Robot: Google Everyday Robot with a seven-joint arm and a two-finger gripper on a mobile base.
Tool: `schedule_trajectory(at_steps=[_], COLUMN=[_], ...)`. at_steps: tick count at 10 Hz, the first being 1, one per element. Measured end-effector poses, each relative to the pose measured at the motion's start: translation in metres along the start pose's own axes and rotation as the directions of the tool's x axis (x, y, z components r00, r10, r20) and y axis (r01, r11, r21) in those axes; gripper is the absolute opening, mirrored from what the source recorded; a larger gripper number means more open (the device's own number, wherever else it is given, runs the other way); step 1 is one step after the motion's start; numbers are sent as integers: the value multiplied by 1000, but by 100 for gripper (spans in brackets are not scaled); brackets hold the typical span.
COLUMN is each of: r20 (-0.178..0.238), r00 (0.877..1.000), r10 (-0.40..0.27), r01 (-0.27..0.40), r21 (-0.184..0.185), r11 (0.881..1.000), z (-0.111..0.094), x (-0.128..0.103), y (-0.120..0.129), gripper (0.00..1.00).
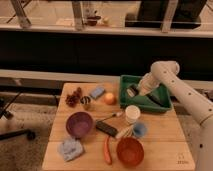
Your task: Place brush in tray
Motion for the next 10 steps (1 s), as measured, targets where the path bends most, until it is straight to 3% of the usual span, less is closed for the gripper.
schedule_trajectory(at_steps=[3, 4, 10], r20=[0, 1, -26], r00=[1000, 1000, 1000], r10=[-4, -6, -1], r01=[4, 6, 1], r21=[-1, -2, -17], r11=[1000, 1000, 1000], z=[-4, -6, -9], x=[-1, -1, -4], y=[-1, -1, 1], gripper=[76, 80, 80])
